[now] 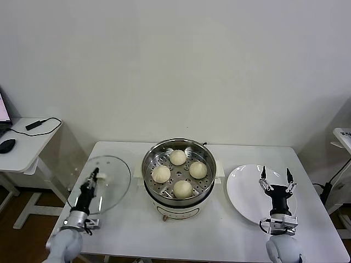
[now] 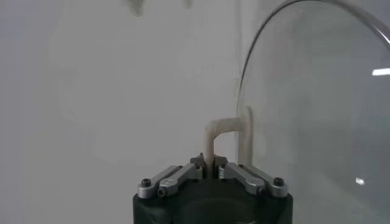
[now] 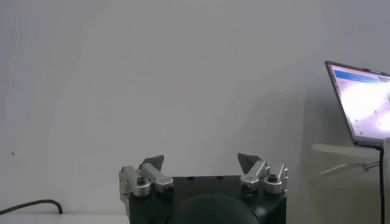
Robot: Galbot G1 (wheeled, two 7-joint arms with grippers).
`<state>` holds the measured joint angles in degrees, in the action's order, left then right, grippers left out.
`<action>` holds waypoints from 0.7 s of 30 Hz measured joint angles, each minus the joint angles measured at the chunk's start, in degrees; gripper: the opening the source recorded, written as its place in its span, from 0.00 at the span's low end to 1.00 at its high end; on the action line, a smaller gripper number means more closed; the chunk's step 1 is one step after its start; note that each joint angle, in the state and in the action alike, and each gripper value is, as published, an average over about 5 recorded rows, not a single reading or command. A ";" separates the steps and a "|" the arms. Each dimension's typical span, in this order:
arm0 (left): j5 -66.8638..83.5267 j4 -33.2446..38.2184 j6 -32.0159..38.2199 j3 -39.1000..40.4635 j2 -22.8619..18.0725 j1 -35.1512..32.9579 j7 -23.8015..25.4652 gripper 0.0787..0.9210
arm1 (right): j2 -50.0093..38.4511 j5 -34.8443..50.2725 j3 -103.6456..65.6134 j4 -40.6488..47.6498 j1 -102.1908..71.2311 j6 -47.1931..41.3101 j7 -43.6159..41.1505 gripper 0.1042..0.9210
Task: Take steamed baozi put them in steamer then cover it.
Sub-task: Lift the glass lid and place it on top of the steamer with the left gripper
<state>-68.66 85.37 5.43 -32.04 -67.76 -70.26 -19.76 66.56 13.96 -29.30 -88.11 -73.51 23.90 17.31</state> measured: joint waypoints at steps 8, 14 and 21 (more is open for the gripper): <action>4.21 16.08 -5.11 -0.92 2.28 -3.87 4.71 0.13 | 0.30 -0.64 0.76 0.03 1.16 -0.92 0.32 0.88; 4.63 27.51 -10.67 3.18 3.45 -4.49 9.51 0.13 | 0.91 -0.84 1.31 -0.09 2.48 -1.78 0.52 0.88; 2.84 34.17 -17.45 14.64 2.50 -1.17 15.18 0.13 | 0.74 -0.44 1.59 -0.55 3.25 -3.45 -0.31 0.88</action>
<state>-65.82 119.54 -12.01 -17.41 -65.27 -71.43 -4.58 67.30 13.53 -27.71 -88.67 -70.26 20.45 17.00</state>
